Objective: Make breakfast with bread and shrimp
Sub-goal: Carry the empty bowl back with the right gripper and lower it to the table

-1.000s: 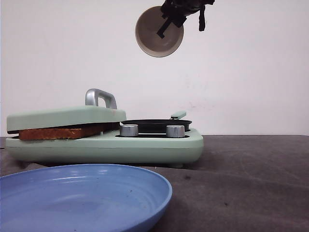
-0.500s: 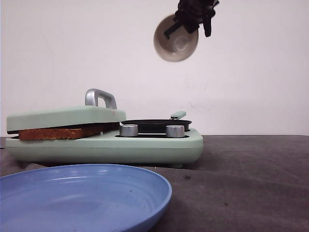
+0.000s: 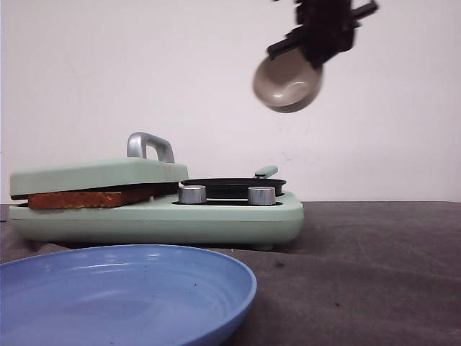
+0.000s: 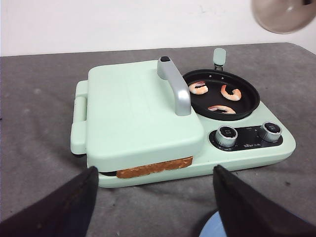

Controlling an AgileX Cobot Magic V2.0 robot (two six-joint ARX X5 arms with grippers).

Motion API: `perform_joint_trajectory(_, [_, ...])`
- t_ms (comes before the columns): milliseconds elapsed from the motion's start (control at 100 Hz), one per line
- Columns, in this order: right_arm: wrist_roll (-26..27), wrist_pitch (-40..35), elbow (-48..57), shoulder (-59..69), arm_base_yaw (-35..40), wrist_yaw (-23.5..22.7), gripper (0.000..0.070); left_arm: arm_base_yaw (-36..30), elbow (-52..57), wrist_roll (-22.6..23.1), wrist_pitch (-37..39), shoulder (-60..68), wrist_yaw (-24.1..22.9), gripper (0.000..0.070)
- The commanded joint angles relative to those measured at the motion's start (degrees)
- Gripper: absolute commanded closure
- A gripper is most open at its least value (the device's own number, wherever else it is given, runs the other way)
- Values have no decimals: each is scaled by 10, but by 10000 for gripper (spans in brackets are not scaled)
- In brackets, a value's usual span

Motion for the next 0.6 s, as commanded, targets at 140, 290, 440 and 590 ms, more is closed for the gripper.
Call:
perform_joint_trajectory(140, [141,-114,14,-35,-66,-133,700,-2,4,3,6,0,-2,311])
perform_joint_trajectory(290, [195,-208,14,-43,-125,-252,700,-2,4,-9,10,0,-2,311])
perform_joint_trajectory(440, [192,-302,13,-40,-171,-322,700,-2,4,-10,9,0,-2,311])
perform_joint_trajectory(590, [168,-362,13,-40,-195,-348,700,-2,4,-10,9,0,-2,311])
